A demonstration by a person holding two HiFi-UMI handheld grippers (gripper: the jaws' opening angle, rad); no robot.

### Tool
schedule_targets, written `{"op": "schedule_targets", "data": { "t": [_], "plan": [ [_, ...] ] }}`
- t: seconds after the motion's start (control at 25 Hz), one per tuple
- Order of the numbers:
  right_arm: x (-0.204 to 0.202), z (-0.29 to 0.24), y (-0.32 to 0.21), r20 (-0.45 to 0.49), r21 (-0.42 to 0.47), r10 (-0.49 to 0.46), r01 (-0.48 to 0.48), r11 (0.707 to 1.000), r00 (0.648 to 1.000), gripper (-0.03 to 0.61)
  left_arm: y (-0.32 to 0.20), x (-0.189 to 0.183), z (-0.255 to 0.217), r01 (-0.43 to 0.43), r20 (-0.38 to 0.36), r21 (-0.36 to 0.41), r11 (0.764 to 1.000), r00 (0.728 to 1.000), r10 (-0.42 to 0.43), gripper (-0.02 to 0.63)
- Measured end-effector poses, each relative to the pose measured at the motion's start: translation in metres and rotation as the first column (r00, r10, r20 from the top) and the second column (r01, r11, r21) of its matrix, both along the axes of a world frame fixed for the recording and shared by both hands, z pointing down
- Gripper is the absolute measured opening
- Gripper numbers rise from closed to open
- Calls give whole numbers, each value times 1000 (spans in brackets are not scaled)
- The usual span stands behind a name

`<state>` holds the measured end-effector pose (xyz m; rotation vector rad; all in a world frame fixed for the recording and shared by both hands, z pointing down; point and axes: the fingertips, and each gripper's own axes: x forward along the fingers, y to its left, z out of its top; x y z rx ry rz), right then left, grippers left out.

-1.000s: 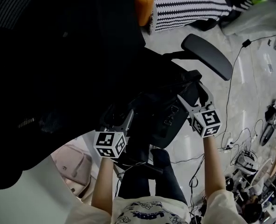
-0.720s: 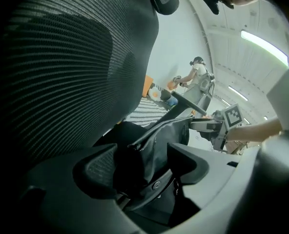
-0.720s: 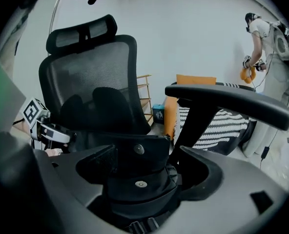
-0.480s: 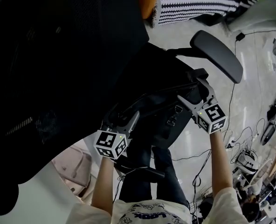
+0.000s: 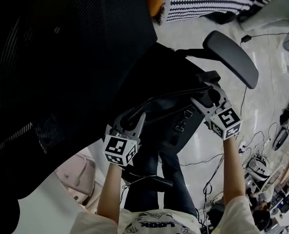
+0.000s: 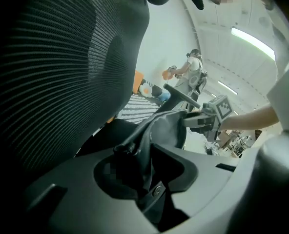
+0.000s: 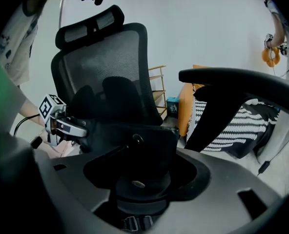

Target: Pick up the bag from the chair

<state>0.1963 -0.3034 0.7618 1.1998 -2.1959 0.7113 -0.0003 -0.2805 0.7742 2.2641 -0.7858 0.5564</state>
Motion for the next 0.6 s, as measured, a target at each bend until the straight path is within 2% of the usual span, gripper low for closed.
{"op": "schedule_targets", "data": {
  "t": [0.24,0.6],
  "plan": [
    [9,10,5,-58,16,-17,18,1000,998,231,7,10,10,-13,13,5,1000,1000,13,49],
    [7,-1,11,-68,51,14,-11,999,998,186,19,9,1,1,14,-14,1000,1000,-1,32]
  ]
}}
